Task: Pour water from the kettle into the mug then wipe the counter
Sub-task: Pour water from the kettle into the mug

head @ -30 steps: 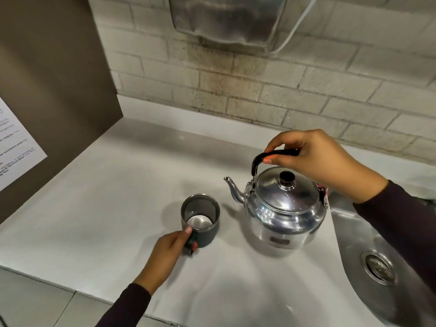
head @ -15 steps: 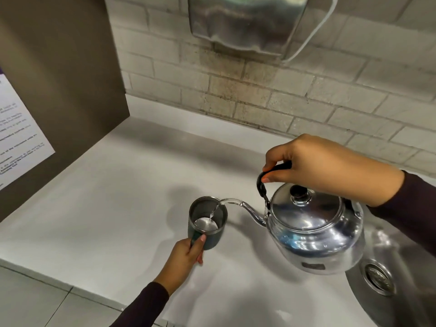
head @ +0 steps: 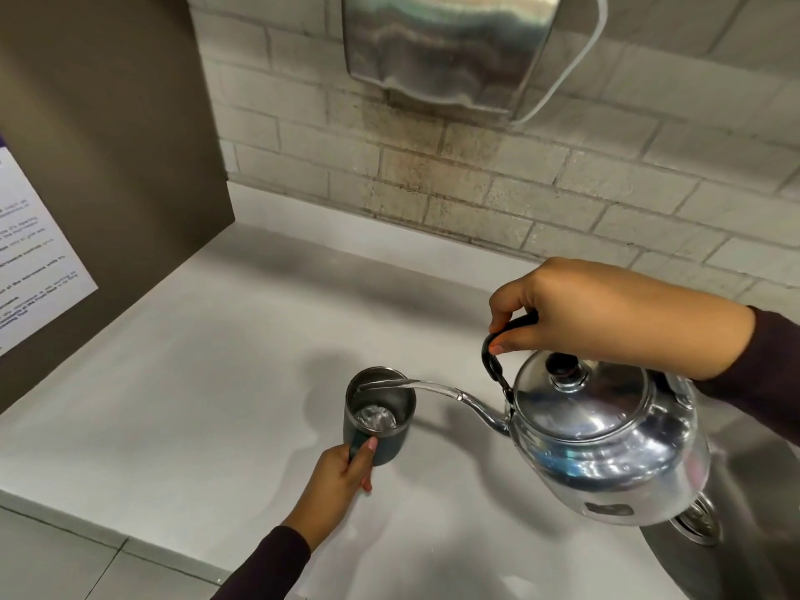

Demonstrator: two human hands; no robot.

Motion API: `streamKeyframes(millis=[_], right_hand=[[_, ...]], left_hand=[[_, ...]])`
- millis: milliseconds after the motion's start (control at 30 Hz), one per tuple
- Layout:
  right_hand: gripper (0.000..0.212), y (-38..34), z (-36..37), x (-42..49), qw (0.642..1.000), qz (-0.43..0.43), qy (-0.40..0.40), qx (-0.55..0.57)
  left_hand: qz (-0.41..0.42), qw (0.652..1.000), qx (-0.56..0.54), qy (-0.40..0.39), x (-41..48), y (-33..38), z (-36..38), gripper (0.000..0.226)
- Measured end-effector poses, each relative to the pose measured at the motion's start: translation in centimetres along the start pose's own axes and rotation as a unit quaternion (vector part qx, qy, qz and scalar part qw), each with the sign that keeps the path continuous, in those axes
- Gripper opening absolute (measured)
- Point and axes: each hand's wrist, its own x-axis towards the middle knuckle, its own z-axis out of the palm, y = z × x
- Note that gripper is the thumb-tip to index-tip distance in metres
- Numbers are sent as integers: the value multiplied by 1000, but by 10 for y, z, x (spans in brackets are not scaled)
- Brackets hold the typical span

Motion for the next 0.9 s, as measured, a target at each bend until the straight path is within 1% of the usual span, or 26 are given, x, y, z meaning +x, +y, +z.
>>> streamKeyframes(millis=[167,367,900], right_hand=[[22,0,-2,-4,1000,2,-12,-6],[23,-3,-5,-7,999,-6,-31,-4],[23,-8,-11,-3,999,-25,-36,-22]], left_hand=[[-1,1000,4,1,0,2,0,52],[11,1000,19,6,0,3,0,60],[4,1000,5,16,-1,5,2,61]])
